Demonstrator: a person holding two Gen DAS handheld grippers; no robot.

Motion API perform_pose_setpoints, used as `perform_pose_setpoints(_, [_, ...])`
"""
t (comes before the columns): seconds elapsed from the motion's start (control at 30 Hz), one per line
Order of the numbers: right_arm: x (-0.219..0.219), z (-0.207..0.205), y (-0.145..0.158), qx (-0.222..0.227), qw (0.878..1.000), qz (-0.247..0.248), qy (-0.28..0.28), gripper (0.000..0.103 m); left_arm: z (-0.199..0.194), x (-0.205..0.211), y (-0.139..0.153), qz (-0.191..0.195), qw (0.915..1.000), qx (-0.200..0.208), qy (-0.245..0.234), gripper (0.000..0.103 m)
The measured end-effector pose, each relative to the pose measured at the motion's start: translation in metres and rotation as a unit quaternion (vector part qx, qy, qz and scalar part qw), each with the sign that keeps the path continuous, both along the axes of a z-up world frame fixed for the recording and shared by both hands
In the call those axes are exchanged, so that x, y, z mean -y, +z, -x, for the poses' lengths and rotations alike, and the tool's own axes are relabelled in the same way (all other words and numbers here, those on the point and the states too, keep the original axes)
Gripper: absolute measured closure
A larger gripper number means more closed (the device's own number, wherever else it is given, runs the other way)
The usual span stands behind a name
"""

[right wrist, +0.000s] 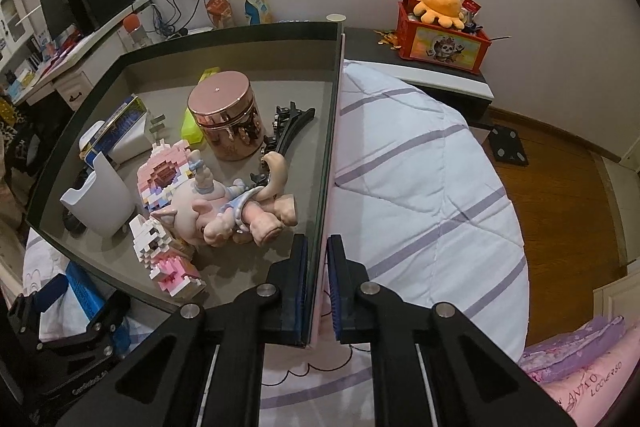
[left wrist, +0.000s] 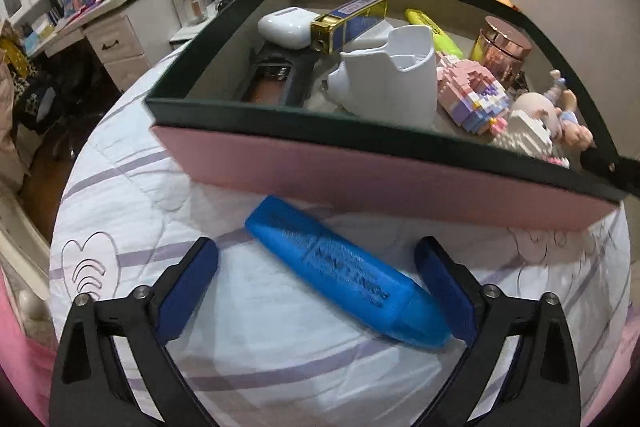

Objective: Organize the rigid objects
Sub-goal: 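Lower the left gripper onto the blue POINT LINER highlighter and close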

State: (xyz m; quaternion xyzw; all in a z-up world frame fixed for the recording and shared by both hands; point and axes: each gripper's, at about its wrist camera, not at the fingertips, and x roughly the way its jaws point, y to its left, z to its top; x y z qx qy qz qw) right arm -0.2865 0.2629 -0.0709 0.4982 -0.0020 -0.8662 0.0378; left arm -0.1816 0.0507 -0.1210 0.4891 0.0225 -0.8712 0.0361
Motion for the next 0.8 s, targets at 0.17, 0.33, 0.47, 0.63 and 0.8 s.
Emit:
perform_pose_setpoints(0.17, [-0.001, -0.001, -0.001, -0.003, 1.0, 0.002, -0.001, 0.094, -0.015, 0.013, 0.007, -0.002, 0.9998, -0.015, -0.015, 0.037])
perform_pose_setpoints(0.33, [0.0, -0.002, 0.0, -0.001, 1.0, 0.0, -0.001, 0.094, -0.022, 0.027, 0.011, -0.019, 0.9992, -0.023, -0.026, 0.062])
perform_pose_setpoints(0.47, [0.002, -0.005, 0.0, -0.001, 1.0, -0.003, -0.004, 0.094, -0.028, 0.033, 0.013, -0.03, 0.9985, -0.029, -0.037, 0.079])
perform_pose_setpoints(0.63, [0.004, -0.009, 0.001, -0.001, 1.0, -0.003, -0.009, 0.094, -0.033, 0.034, 0.017, -0.041, 0.9975, -0.033, -0.047, 0.079])
perform_pose_setpoints(0.8, [0.006, -0.014, 0.002, -0.001, 1.0, -0.004, -0.013, 0.093, -0.038, 0.039, 0.031, -0.048, 0.9961, -0.045, -0.058, 0.079])
